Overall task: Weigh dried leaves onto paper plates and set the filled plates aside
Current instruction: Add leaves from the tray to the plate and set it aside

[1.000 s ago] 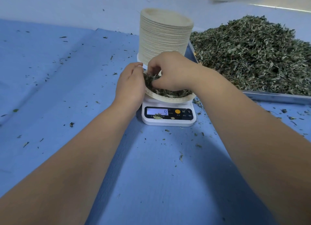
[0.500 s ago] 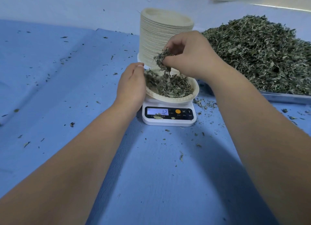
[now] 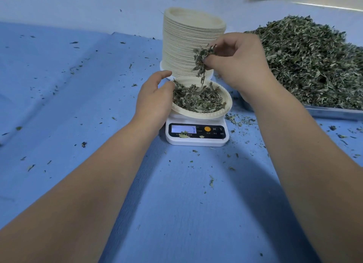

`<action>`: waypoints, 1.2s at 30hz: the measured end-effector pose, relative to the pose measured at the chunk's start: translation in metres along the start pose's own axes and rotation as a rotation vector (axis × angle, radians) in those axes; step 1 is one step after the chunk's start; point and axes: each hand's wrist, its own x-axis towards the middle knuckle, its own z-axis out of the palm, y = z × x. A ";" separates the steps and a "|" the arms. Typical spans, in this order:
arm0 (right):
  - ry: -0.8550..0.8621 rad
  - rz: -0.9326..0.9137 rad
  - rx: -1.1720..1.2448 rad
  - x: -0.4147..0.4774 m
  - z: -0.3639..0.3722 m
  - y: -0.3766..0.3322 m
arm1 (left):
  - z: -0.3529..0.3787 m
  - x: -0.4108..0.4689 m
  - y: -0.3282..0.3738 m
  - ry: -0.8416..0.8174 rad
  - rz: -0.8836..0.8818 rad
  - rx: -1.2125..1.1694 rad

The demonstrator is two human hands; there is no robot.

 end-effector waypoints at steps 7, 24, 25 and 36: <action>0.050 0.015 0.067 -0.019 -0.005 0.014 | 0.001 -0.001 0.002 0.023 -0.017 -0.006; 0.288 0.056 -0.541 -0.017 -0.058 0.074 | 0.000 -0.005 0.005 0.005 -0.051 0.032; 0.233 0.109 -0.601 -0.020 -0.062 0.078 | 0.000 -0.005 0.004 0.004 -0.053 0.028; 0.045 -0.002 -0.825 -0.051 -0.016 0.059 | 0.001 -0.001 -0.002 -0.024 -0.169 -0.039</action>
